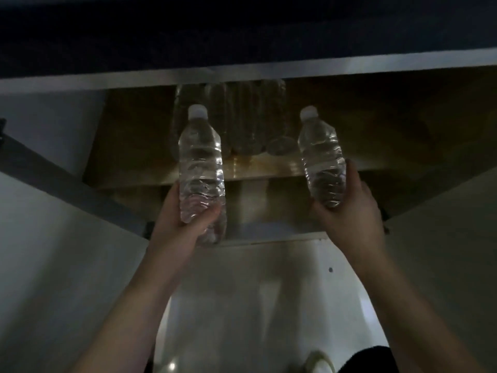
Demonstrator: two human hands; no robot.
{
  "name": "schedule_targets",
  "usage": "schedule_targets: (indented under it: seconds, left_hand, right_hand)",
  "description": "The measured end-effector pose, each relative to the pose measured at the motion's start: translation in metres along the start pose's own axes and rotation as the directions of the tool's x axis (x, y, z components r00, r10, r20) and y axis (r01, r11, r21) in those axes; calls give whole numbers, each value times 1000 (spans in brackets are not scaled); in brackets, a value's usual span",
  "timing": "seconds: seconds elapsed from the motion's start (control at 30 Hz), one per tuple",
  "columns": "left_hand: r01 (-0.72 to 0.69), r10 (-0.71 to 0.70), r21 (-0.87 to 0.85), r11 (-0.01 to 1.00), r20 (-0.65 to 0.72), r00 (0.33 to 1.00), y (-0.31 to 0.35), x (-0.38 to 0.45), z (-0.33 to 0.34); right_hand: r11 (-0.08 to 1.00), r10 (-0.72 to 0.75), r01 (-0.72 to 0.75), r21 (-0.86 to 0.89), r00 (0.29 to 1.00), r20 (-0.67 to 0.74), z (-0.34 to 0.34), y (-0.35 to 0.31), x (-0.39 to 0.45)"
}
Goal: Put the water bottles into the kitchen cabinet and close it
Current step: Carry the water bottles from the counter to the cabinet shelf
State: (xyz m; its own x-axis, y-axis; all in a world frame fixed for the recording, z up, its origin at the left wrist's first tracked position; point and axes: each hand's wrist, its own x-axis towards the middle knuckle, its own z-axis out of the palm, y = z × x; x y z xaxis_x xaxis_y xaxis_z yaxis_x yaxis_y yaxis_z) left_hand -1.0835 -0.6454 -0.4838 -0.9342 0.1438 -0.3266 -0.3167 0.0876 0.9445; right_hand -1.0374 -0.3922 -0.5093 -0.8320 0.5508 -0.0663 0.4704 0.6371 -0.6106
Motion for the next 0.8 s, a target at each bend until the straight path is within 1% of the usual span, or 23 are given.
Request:
schedule_targets:
  seconds: [0.13,0.27,0.33,0.47,0.53,0.6,0.67,0.73,0.8]
  left_hand:
    - [-12,11,-22,1000,-50,999,-3,16,-1]
    - [-108,112,44,993,-83,990,-16,34,-13]
    - [-165,170,65,984,-80,982,-22,44,-19]
    - [-182,189,67,981,-118,975,-25,53,-21]
    - [-195,202,64,979,-115,973,-21,53,-19]
    - [-220,233,113,969,-124,965,-14,53,-18]
    - [-243,272,201,949,-136,952,-7,52,-15]
    - [-283,339,295,913,-159,927,-1,53,-14]
    - [-309,395,384,870,-169,903,3,54,-12]
  right_hand:
    - [990,-86,81,-113,996,-37,11,-3,19]
    - [952,-141,124,-280,989,-40,25,-4,33]
    - [945,-153,133,-298,987,-43,27,-5,40]
    - [924,-165,125,-362,983,-84,31,-17,54]
    - [925,-162,114,-361,981,-104,37,-21,60]
    - [936,-163,108,-335,977,-140,39,-22,65]
    - [954,-166,120,-274,975,-151,39,-20,61]
    - [967,-179,152,-204,977,-119,39,-14,49]
    - [959,-246,225,-170,963,-111,43,-7,35]
